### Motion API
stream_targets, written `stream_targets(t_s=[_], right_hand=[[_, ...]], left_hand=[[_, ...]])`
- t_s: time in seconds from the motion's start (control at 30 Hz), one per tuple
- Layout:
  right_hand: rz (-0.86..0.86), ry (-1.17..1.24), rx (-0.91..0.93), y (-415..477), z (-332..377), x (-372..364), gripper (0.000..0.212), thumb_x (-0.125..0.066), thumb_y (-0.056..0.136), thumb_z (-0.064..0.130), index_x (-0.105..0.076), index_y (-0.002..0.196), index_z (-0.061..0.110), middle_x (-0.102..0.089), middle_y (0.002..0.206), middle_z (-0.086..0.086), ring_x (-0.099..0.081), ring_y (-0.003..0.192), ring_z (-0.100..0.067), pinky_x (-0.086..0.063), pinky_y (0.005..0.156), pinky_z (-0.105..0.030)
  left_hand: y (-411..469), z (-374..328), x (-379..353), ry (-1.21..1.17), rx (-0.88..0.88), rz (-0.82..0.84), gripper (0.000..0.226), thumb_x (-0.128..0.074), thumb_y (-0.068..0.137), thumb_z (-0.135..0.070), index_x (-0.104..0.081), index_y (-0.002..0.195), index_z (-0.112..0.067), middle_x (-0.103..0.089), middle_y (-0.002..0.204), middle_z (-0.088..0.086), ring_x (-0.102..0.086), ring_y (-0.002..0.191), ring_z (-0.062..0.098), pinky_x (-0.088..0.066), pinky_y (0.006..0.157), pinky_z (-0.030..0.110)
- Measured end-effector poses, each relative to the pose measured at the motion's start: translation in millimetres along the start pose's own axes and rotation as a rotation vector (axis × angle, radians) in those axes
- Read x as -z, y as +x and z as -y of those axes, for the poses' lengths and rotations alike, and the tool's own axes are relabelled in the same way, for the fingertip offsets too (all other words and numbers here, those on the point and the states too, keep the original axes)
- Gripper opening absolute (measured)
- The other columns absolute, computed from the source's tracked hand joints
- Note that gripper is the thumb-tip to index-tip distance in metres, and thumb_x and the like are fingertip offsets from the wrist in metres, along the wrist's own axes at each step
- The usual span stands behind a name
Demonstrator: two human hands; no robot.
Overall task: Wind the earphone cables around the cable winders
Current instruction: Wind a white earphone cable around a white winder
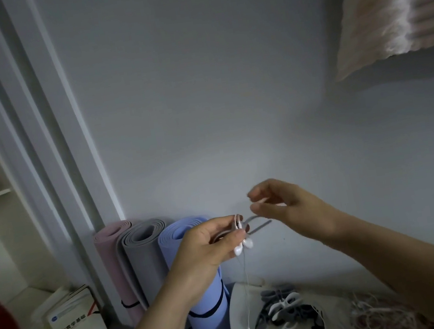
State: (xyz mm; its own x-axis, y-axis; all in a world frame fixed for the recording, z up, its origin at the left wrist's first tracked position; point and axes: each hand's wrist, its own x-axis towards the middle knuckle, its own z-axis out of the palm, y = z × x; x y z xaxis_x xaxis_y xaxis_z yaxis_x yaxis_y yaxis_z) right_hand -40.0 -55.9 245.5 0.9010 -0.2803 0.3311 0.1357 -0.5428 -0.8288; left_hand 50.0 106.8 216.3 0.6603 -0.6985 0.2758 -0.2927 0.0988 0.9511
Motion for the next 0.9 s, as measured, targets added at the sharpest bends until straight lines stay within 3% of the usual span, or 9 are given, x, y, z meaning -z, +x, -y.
stream_targets(t_s=[0.1, 0.17, 0.2, 0.3, 0.43, 0.53, 0.67, 0.8, 0.9], right_hand=[[0.284, 0.1, 0.005, 1.7, 4.2, 0.1, 0.03, -0.049, 0.095, 0.034, -0.056, 0.122, 0.022, -0.062, 0.119, 0.004, -0.058, 0.109, -0.006, -0.045, 0.094, -0.02], [0.383, 0.199, -0.038, 0.4, 4.7, -1.9, 0.04, -0.046, 0.093, 0.04, -0.058, 0.118, 0.01, -0.065, 0.109, -0.009, -0.064, 0.098, -0.019, -0.05, 0.092, -0.03], [0.405, 0.194, -0.048, -0.3, 5.6, -1.7, 0.045, -0.044, 0.093, 0.043, -0.059, 0.112, 0.005, -0.065, 0.099, -0.013, -0.064, 0.086, -0.021, -0.053, 0.084, -0.031], [0.378, 0.02, 0.001, -1.5, 9.5, 1.8, 0.051, -0.046, 0.087, 0.05, -0.059, 0.085, 0.0, -0.053, 0.069, -0.006, -0.049, 0.06, -0.013, -0.046, 0.061, -0.022], [0.354, 0.05, 0.072, 1.8, 17.7, 8.9, 0.035, -0.058, 0.083, 0.039, -0.057, 0.067, 0.008, -0.04, 0.061, -0.007, -0.04, 0.054, -0.01, -0.041, 0.055, -0.019], [0.365, 0.095, 0.074, 4.6, 18.3, 6.7, 0.03, -0.057, 0.089, 0.031, -0.058, 0.071, 0.007, -0.042, 0.056, -0.003, -0.037, 0.048, -0.008, -0.037, 0.05, -0.016], [0.367, 0.233, 0.053, 4.5, 7.9, -0.3, 0.036, -0.056, 0.085, 0.039, -0.056, 0.072, 0.006, -0.05, 0.058, -0.002, -0.043, 0.053, -0.01, -0.039, 0.054, -0.019], [0.337, 0.378, 0.022, 3.7, 0.4, -7.3, 0.033, -0.059, 0.082, 0.037, -0.057, 0.072, 0.006, -0.057, 0.063, -0.001, -0.052, 0.062, -0.012, -0.045, 0.067, -0.024], [0.289, 0.341, 0.052, 3.4, 4.0, -7.3, 0.032, -0.06, 0.08, 0.04, -0.058, 0.066, 0.01, -0.053, 0.056, 0.001, -0.046, 0.054, -0.011, -0.041, 0.06, -0.022]], left_hand=[[-4.9, -8.1, -0.5, -0.031, 0.004, 0.132, 0.027, -0.067, 0.076, -0.017, -0.063, 0.102, -0.009, -0.073, 0.079, 0.006, -0.064, 0.079, 0.022, -0.055, 0.073, 0.024], [-6.4, -12.8, 0.5, -0.052, -0.007, 0.174, 0.035, -0.068, 0.071, -0.018, -0.056, 0.101, -0.005, -0.072, 0.073, 0.007, -0.061, 0.077, 0.025, -0.055, 0.073, 0.025], [-6.7, -14.9, 2.1, -0.05, -0.007, 0.182, 0.036, -0.068, 0.07, -0.018, -0.053, 0.1, -0.005, -0.071, 0.07, 0.005, -0.062, 0.074, 0.023, -0.055, 0.072, 0.024], [-8.0, -18.5, 7.5, -0.012, 0.029, 0.212, 0.037, -0.068, 0.069, -0.018, -0.05, 0.099, -0.006, -0.072, 0.072, 0.005, -0.063, 0.069, 0.017, -0.053, 0.068, 0.022], [-7.6, -22.3, 7.7, 0.029, 0.059, 0.26, 0.04, -0.069, 0.069, -0.019, -0.048, 0.101, -0.005, -0.073, 0.074, 0.006, -0.061, 0.071, 0.02, -0.052, 0.069, 0.022], [-7.2, -25.6, 4.6, 0.102, 0.015, 0.284, 0.039, -0.07, 0.076, -0.016, -0.047, 0.105, -0.004, -0.072, 0.072, 0.004, -0.061, 0.073, 0.02, -0.052, 0.072, 0.025], [-7.7, -30.6, 3.3, 0.121, -0.05, 0.231, 0.033, -0.068, 0.082, 0.002, -0.046, 0.105, -0.008, -0.073, 0.073, 0.005, -0.061, 0.064, 0.012, -0.048, 0.069, 0.02], [-10.0, -36.8, 4.0, 0.102, -0.069, 0.213, 0.046, -0.073, 0.07, -0.011, -0.047, 0.108, -0.011, -0.072, 0.07, 0.002, -0.061, 0.061, 0.01, -0.049, 0.068, 0.018], [-11.1, -36.2, 3.8, 0.112, -0.055, 0.213, 0.046, -0.074, 0.072, -0.01, -0.048, 0.11, -0.011, -0.073, 0.071, 0.003, -0.062, 0.062, 0.01, -0.049, 0.069, 0.019]])
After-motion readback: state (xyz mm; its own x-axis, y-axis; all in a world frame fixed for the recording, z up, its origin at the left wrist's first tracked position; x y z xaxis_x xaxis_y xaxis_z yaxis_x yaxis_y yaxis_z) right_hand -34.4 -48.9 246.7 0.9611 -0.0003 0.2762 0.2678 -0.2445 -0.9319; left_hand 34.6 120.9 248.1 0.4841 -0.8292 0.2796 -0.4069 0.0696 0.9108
